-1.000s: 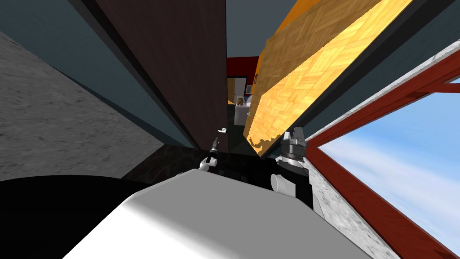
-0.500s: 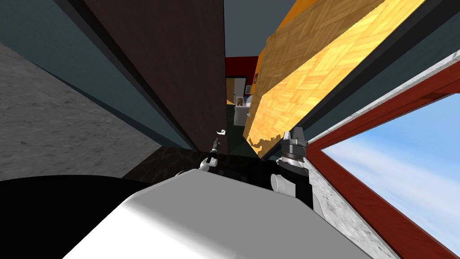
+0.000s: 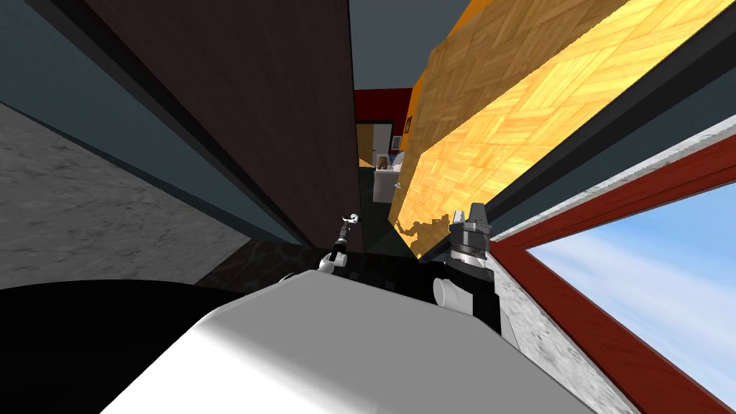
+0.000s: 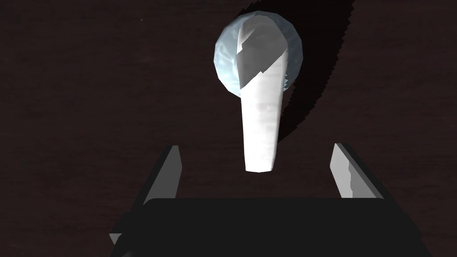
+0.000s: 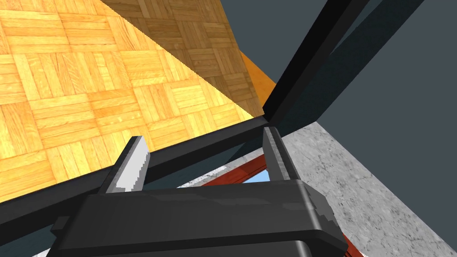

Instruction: Push the door open

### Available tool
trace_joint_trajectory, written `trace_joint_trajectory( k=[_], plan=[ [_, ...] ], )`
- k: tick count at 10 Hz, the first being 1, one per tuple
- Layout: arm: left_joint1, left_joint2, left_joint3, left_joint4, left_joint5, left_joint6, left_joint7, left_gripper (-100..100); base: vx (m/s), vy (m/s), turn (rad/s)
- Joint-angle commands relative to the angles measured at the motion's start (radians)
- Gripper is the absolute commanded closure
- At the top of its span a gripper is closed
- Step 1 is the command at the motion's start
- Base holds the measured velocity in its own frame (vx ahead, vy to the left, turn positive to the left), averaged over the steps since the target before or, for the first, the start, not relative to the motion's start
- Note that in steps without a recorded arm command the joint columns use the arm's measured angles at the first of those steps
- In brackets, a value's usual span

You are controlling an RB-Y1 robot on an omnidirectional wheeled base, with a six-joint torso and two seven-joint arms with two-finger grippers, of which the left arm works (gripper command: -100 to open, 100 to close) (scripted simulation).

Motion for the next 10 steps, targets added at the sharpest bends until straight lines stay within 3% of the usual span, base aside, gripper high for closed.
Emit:
trace_joint_trajectory(
  k=[1, 4, 5, 10],
  plan=[
    [0.0, -0.002, 0.003, 0.006, 0.001, -0.005, -0.001, -100, 0.194, 0.026, -0.024],
    [-0.001, -0.005, 0.006, 0.011, 0.001, -0.009, -0.001, -100, 0.177, 0.011, -0.016],
    [-0.001, -0.005, 0.006, 0.011, 0.001, -0.009, -0.001, 100, -0.013, -0.001, 0.004],
    [-0.001, -0.005, 0.006, 0.011, 0.001, -0.009, -0.001, 100, -0.01, 0.0, -0.004]
  ],
)
